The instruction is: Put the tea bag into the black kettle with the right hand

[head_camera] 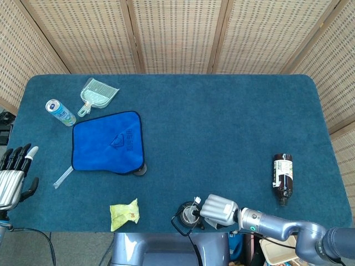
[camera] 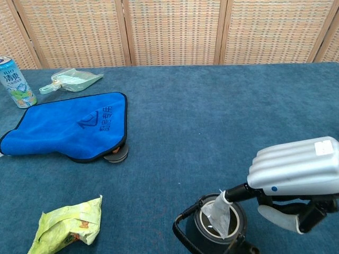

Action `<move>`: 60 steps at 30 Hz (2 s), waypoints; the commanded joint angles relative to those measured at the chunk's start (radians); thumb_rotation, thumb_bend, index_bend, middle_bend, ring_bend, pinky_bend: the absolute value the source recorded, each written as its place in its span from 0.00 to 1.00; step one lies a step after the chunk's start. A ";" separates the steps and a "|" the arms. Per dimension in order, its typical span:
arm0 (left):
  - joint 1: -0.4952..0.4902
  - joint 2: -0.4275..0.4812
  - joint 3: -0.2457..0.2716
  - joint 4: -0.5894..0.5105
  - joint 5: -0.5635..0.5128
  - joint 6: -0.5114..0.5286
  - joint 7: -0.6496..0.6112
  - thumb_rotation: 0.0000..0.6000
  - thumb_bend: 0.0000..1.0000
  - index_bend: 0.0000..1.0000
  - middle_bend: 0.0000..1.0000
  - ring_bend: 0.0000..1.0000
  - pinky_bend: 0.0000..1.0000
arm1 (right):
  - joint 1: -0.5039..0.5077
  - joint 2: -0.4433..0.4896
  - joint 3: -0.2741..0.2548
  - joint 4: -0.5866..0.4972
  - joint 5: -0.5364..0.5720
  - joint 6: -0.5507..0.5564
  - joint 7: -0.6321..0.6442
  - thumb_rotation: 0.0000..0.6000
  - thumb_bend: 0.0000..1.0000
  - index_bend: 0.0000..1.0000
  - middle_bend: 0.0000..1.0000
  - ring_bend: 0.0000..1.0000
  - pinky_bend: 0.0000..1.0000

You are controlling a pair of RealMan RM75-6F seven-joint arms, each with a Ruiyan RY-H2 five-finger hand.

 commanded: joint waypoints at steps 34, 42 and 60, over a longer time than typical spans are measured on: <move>-0.001 -0.011 0.001 0.015 -0.005 -0.005 -0.010 1.00 0.48 0.03 0.00 0.00 0.00 | 0.004 -0.013 -0.017 -0.003 0.070 -0.025 -0.088 0.99 0.94 0.22 0.98 0.90 0.90; -0.003 -0.012 -0.001 0.015 -0.006 -0.006 -0.012 1.00 0.48 0.03 0.00 0.00 0.00 | -0.010 0.024 -0.006 -0.029 0.067 0.039 -0.082 1.00 0.94 0.22 0.97 0.90 0.90; 0.003 -0.021 -0.001 0.014 -0.010 0.001 -0.020 1.00 0.48 0.03 0.00 0.00 0.00 | -0.216 0.082 0.106 0.006 0.212 0.404 -0.105 0.77 0.91 0.23 0.82 0.83 0.88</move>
